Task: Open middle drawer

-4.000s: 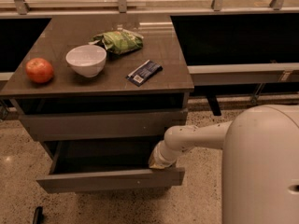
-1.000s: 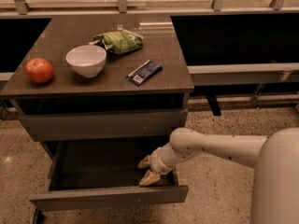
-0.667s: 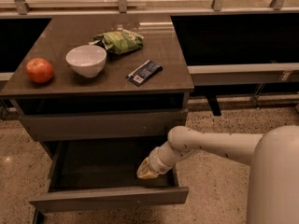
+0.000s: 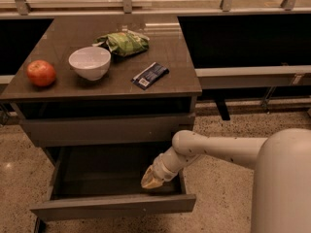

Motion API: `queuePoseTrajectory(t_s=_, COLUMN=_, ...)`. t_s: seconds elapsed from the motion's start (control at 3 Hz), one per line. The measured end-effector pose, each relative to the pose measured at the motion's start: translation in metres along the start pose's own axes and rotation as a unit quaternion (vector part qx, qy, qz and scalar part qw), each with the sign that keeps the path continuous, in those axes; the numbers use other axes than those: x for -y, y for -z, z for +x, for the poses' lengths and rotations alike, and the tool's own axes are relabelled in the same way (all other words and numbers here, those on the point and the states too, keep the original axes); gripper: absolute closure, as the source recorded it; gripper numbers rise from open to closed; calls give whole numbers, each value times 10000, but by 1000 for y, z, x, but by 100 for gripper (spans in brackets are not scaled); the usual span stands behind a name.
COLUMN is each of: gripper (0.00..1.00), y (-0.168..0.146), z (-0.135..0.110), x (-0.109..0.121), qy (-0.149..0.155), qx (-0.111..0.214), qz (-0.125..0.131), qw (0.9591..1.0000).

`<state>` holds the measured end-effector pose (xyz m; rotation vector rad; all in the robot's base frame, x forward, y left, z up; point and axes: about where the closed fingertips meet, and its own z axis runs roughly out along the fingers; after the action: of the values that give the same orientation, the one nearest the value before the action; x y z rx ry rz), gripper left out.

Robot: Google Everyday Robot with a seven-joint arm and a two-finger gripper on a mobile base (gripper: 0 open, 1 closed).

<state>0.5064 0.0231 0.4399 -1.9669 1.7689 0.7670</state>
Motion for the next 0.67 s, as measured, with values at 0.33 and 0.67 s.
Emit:
queuePoseTrajectory(t_s=0.33, gripper=100, y=-18, z=8, x=-2, qy=44, qx=-250, qz=-87, qw=9996)
queuePoseTrajectory(t_s=0.67, gripper=100, y=-32, z=16, x=-4, qy=65, qx=-456, qz=-159, qw=9988)
